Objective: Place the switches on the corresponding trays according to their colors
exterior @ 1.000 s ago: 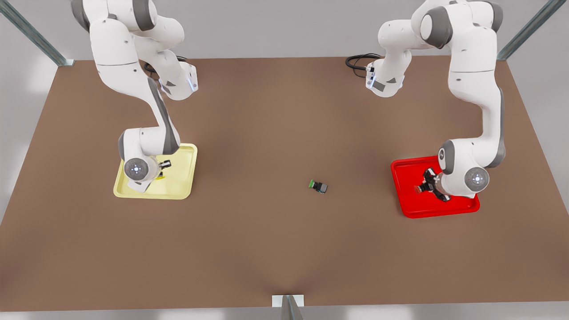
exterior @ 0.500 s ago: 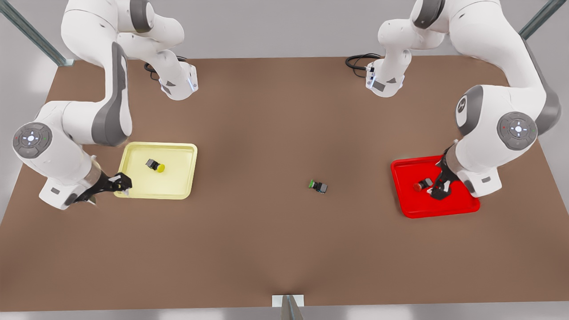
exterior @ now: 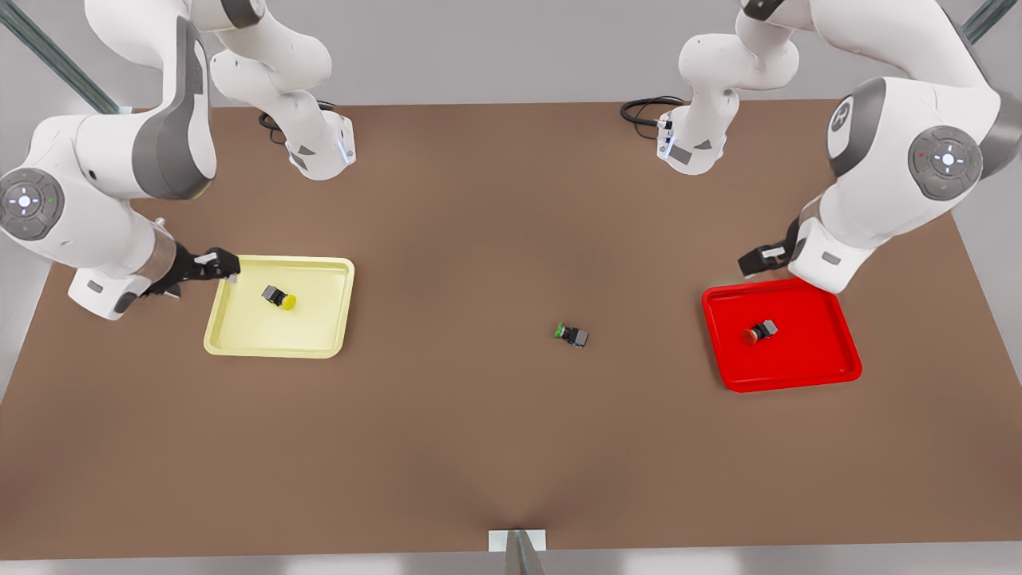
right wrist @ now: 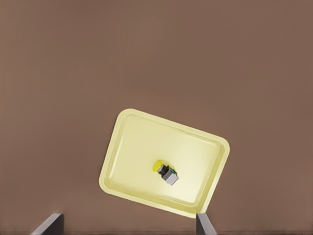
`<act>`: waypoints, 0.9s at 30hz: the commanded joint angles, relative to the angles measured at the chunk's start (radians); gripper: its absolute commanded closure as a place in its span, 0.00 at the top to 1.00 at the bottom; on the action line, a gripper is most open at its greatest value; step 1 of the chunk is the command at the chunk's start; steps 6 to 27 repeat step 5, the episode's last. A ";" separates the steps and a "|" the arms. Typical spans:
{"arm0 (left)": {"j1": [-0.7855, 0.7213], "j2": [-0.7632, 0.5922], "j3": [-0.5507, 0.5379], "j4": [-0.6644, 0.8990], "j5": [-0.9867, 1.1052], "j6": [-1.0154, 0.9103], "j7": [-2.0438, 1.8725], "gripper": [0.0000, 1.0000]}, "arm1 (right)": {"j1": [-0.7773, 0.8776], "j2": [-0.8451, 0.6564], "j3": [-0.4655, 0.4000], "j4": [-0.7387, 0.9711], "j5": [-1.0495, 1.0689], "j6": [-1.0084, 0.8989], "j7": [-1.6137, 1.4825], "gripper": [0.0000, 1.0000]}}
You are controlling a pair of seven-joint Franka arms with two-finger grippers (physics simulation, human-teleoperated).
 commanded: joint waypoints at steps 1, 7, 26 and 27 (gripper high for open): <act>0.004 -0.001 0.001 0.003 -0.024 -0.013 0.605 1.00 | -0.003 -0.009 0.004 -0.013 -0.010 -0.009 0.087 1.00; 0.009 -0.001 0.004 0.003 -0.023 -0.013 0.603 1.00 | -0.001 -0.008 0.002 -0.012 -0.010 -0.009 0.085 1.00; 0.009 -0.001 0.004 0.003 -0.023 -0.013 0.603 1.00 | -0.001 -0.008 0.002 -0.012 -0.010 -0.009 0.085 1.00; 0.009 -0.001 0.004 0.003 -0.023 -0.013 0.603 1.00 | -0.001 -0.008 0.002 -0.012 -0.010 -0.009 0.085 1.00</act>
